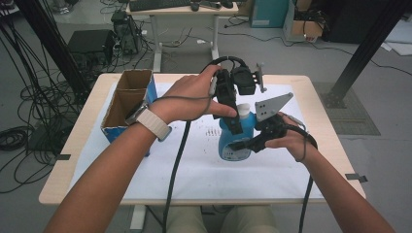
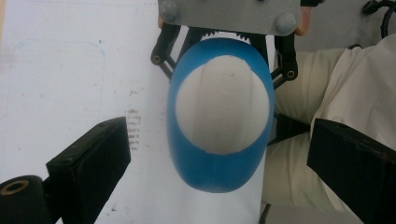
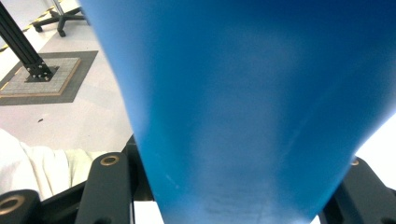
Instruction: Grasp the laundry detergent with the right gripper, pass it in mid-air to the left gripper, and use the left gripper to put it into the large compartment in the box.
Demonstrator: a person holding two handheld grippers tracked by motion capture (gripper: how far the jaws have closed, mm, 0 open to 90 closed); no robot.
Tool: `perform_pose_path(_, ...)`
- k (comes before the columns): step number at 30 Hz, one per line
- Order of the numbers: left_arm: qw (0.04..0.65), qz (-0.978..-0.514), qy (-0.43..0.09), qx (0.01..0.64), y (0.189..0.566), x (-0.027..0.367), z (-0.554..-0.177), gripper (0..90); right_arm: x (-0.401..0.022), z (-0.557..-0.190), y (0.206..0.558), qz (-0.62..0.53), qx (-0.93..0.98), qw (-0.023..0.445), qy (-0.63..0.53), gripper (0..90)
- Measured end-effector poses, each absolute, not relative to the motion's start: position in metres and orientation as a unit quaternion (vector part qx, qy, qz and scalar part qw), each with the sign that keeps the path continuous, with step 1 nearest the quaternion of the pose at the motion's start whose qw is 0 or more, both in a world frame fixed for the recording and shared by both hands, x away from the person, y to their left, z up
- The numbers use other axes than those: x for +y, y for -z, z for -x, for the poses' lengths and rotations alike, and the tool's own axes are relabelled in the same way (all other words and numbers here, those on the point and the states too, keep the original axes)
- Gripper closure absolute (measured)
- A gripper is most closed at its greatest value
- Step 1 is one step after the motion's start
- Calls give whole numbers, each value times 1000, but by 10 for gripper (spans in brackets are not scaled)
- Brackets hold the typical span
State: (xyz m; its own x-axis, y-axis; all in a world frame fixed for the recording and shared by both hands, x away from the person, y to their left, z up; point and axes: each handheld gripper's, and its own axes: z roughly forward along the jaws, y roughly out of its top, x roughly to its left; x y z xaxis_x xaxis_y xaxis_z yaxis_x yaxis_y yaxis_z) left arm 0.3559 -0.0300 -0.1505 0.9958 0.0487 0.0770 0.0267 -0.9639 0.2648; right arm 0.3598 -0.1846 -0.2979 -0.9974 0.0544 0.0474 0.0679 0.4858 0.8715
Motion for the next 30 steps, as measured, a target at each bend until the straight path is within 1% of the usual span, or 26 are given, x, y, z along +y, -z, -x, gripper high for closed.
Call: perform_pose_path(30,132,-990,-41,18,151,-29,-356,68,-185,-360,298,37,-863,8,503,427)
